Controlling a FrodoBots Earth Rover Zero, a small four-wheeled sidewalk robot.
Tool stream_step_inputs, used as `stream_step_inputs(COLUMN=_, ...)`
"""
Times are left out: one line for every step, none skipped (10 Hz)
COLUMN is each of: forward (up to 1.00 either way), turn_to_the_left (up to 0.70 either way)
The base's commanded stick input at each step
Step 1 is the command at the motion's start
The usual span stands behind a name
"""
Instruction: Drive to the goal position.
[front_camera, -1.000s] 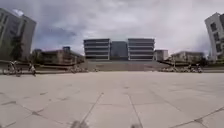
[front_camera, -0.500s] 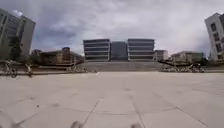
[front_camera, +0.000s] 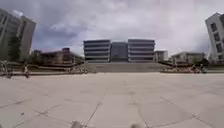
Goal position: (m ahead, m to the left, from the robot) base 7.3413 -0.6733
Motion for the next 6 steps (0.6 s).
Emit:
stream_step_inputs(forward=0.70, turn_to_the_left=0.00)
stream_step_inputs(forward=0.70, turn_to_the_left=0.00)
stream_step_inputs(forward=0.70, turn_to_the_left=0.00)
stream_step_inputs(forward=0.70, turn_to_the_left=0.00)
stream_step_inputs(forward=0.70, turn_to_the_left=0.00)
stream_step_inputs(forward=0.70, turn_to_the_left=0.00)
